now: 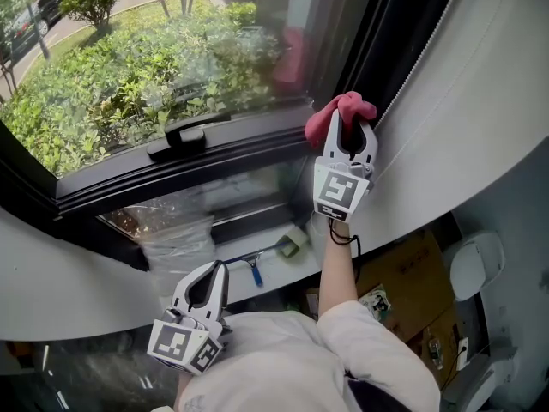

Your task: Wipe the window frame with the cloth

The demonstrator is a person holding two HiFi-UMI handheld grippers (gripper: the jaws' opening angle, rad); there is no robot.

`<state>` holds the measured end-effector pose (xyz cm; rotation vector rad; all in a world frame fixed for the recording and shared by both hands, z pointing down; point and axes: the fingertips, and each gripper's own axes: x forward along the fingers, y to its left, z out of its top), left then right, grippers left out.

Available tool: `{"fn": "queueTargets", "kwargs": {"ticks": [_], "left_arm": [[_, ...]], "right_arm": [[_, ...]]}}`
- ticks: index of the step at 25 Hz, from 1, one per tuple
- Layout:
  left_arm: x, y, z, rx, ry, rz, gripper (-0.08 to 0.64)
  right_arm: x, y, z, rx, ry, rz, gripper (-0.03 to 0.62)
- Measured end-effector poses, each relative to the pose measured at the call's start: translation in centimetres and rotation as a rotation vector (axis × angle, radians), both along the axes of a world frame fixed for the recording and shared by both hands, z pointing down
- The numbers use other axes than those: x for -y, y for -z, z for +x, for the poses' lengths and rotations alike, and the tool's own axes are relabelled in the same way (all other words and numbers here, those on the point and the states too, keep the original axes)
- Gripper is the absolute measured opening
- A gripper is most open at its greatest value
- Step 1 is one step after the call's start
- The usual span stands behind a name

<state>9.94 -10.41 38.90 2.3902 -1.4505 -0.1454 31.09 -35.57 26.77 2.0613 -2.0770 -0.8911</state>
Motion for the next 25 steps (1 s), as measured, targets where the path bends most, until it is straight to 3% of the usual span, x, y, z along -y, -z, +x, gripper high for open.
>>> {"fn": "queueTargets", "kwargs": {"ticks": [25], "left_arm": [[0.4,0.1,0.2,0.001,-0.006,0.002,0.011]], "right_arm": [[-0.1,-4.4,0.2,0.015,0.002,-0.079,0.084]]}}
